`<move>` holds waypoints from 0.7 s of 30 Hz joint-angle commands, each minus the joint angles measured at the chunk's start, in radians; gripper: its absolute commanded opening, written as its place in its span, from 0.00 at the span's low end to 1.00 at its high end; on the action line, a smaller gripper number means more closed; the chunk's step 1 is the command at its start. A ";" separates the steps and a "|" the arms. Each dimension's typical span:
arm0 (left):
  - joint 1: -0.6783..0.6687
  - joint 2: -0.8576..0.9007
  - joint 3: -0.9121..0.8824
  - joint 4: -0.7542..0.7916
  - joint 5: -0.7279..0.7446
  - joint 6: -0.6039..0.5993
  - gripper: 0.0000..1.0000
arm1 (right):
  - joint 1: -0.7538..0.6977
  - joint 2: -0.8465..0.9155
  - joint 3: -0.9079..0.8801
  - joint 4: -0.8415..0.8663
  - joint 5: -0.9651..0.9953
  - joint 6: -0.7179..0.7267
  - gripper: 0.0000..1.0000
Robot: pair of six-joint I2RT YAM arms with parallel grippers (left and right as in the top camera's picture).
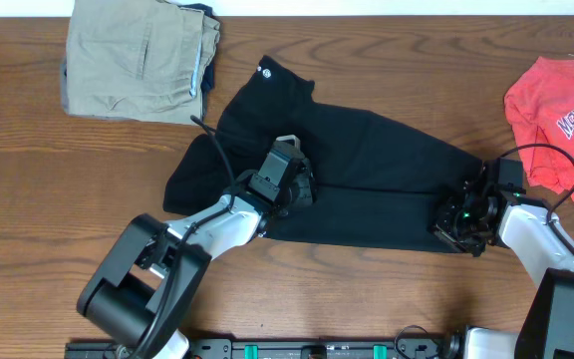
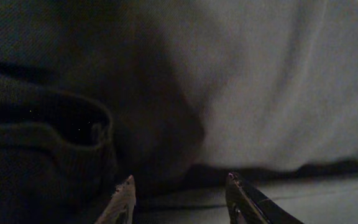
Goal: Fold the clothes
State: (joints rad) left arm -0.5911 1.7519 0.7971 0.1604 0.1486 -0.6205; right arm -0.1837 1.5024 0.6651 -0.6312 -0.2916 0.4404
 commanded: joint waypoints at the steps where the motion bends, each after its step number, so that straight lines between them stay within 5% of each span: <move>1: 0.003 -0.093 0.002 -0.029 -0.026 0.024 0.50 | 0.007 -0.004 -0.018 0.000 0.007 0.000 0.23; 9: 0.021 -0.333 0.002 -0.331 -0.039 0.072 0.60 | 0.008 -0.004 -0.018 0.003 0.007 0.000 0.22; 14: 0.067 -0.328 -0.004 -0.570 -0.097 0.074 0.61 | 0.008 -0.004 -0.018 0.003 0.006 0.000 0.22; 21: 0.131 -0.210 -0.014 -0.583 -0.008 0.097 0.62 | 0.010 -0.004 -0.019 0.002 0.006 0.016 0.20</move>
State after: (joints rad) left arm -0.4770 1.5047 0.7914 -0.4328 0.1085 -0.5541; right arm -0.1837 1.5021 0.6647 -0.6300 -0.2920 0.4412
